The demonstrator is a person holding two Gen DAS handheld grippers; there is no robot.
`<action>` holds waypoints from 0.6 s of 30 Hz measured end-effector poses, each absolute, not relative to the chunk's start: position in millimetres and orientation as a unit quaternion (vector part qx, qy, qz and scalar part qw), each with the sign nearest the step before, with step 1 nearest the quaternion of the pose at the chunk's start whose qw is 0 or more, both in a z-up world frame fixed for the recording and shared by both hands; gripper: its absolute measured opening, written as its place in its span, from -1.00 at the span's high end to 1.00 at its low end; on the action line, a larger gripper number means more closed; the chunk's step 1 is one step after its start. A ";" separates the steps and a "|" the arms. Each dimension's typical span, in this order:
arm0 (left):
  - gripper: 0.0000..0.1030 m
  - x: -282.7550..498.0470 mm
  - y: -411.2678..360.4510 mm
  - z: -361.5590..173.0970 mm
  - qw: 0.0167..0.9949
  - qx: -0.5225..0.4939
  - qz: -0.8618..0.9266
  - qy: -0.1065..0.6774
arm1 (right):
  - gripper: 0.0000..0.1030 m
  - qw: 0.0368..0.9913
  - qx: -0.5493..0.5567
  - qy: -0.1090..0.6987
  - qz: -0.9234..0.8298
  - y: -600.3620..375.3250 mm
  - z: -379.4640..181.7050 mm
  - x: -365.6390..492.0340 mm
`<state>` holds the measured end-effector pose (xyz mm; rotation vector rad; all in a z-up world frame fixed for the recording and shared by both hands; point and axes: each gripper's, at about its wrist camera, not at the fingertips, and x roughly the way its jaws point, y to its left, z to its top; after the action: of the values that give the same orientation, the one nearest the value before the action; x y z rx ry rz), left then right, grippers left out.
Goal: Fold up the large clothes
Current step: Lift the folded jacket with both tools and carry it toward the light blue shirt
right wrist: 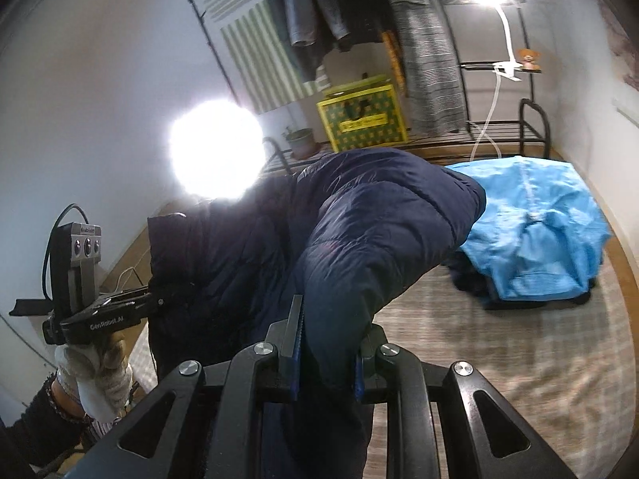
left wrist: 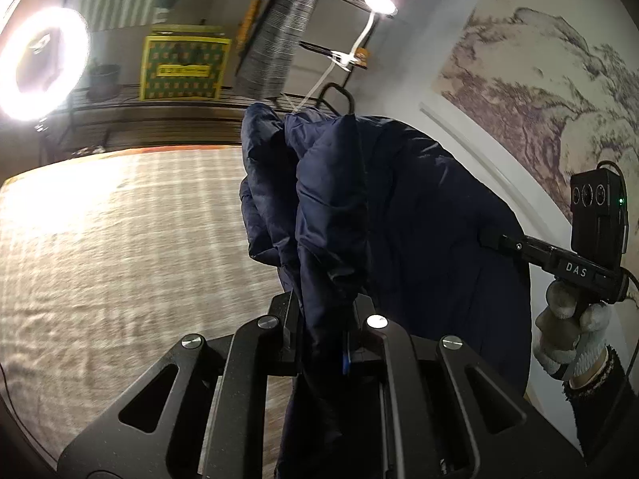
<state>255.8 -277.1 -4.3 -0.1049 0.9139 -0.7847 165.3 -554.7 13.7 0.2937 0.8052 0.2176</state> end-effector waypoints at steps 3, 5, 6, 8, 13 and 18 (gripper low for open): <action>0.80 255.0 -305.6 -3.9 0.820 -0.038 -0.377 0.429 | 0.66 0.905 0.144 0.389 0.093 -578.3 14.3 158.4; 0.80 255.3 -320.2 -5.2 0.816 -0.035 -0.384 0.431 | 0.66 0.906 0.145 0.388 0.086 -590.1 14.2 155.0; 0.80 255.7 -328.2 -6.1 0.814 -0.032 -0.387 0.431 | 0.66 0.907 0.145 0.388 0.082 -598.8 14.6 153.8; 0.80 256.6 -342.6 -9.2 0.810 -0.031 -0.393 0.434 | 0.66 0.907 0.147 0.388 0.076 -610.8 14.0 150.3; 0.81 258.3 -376.6 -21.2 0.796 -0.023 -0.408 0.446 | 0.66 0.905 0.150 0.394 0.054 -639.1 6.1 143.2; 0.81 262.0 -407.0 -28.1 0.786 -0.020 -0.421 0.452 | 0.66 0.904 0.154 0.396 0.036 -666.3 0.7 139.4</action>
<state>262.0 -407.0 -28.1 -0.0438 0.9754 -0.9080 139.4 -666.3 0.7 0.3188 0.8183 0.0741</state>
